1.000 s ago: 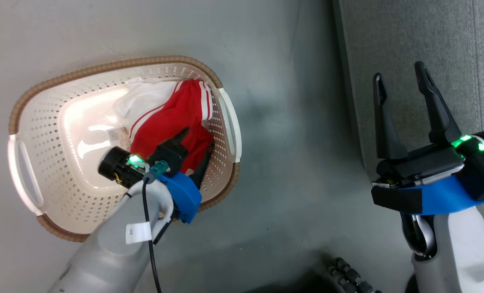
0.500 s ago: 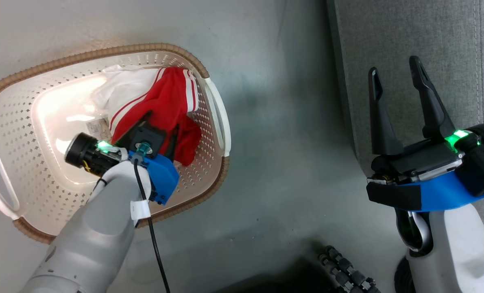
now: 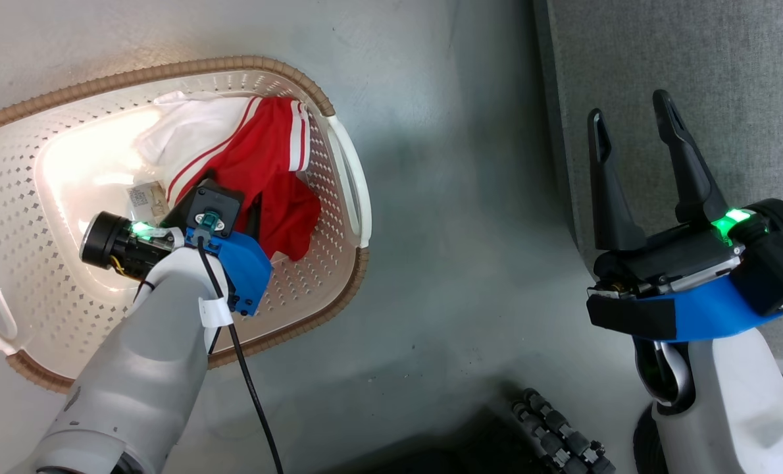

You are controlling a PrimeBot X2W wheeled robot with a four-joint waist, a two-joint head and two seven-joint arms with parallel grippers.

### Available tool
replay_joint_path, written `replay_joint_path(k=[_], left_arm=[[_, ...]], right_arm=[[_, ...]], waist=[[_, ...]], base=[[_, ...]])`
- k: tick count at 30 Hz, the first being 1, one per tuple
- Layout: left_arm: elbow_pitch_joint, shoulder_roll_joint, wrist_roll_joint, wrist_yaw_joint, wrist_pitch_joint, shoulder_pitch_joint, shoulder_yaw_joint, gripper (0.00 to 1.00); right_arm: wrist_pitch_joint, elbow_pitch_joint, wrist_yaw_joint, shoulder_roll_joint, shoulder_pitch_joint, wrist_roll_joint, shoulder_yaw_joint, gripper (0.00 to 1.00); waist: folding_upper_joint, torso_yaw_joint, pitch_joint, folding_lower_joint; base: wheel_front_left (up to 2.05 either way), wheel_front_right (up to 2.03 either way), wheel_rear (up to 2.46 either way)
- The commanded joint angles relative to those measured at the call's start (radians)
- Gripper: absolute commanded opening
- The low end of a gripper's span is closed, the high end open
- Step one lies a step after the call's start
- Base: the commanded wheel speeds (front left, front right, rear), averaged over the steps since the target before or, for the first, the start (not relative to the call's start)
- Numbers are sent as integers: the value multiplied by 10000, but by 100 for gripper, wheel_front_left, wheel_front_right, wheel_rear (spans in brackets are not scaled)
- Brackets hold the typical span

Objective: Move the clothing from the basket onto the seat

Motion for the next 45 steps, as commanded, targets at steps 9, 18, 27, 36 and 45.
replay_joint_path(k=[9,18,27,36,45], left_arm=[[420,-193,-227,-272,29,-143,-29,0],[622,-368,-384,-378,13,-92,-73,0],[691,-497,-580,-434,-12,13,-37,0],[361,-662,-862,-635,-30,501,119,0],[-836,-684,-1009,-782,-36,2037,503,0]], right_arm=[[-51,-17,1,26,-29,-87,41,100],[-52,-76,1,26,134,-213,32,100],[-52,-16,1,26,129,-283,69,100],[-38,303,1,25,83,-384,111,100],[130,942,1,14,315,-519,188,100]], waist=[[0,78,-209,-1],[0,190,-376,-1],[0,309,-619,-1],[0,765,-1848,-1],[0,1333,-4380,-1]], base=[[0,0,0],[0,0,0],[0,0,0],[0,0,0],[0,0,0]])
